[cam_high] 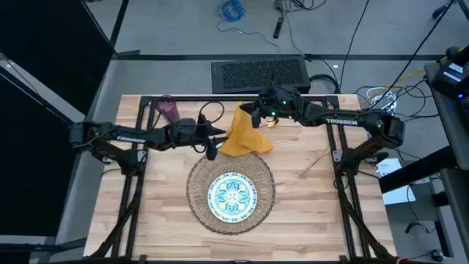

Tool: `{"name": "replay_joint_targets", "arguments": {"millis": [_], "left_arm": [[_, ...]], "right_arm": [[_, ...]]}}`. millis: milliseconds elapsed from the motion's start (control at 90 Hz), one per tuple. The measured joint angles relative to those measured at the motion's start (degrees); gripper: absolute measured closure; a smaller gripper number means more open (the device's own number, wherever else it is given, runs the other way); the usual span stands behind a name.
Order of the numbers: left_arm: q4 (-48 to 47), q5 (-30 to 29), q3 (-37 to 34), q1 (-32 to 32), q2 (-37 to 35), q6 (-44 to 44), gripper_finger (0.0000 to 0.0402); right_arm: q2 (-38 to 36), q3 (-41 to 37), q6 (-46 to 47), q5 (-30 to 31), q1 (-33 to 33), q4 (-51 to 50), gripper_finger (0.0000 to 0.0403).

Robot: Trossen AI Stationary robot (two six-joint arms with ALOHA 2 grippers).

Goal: Set table place
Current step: Fold the yellow table napkin

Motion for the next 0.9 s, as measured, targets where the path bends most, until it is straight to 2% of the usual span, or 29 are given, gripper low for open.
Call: {"name": "replay_joint_targets", "arguments": {"millis": [222,900], "left_arm": [[-2.5,-2.3,0.0,0.0,0.0,1.1,0.0281],[-4.1,-2.3,0.0,-0.6,3.4,1.1,0.0281]], "right_arm": [[0.0,0.0,-0.4,0.0,0.0,0.5,0.0403],[0.0,0.0,-0.3,-0.2,-0.1,3.6,0.0403]]}}
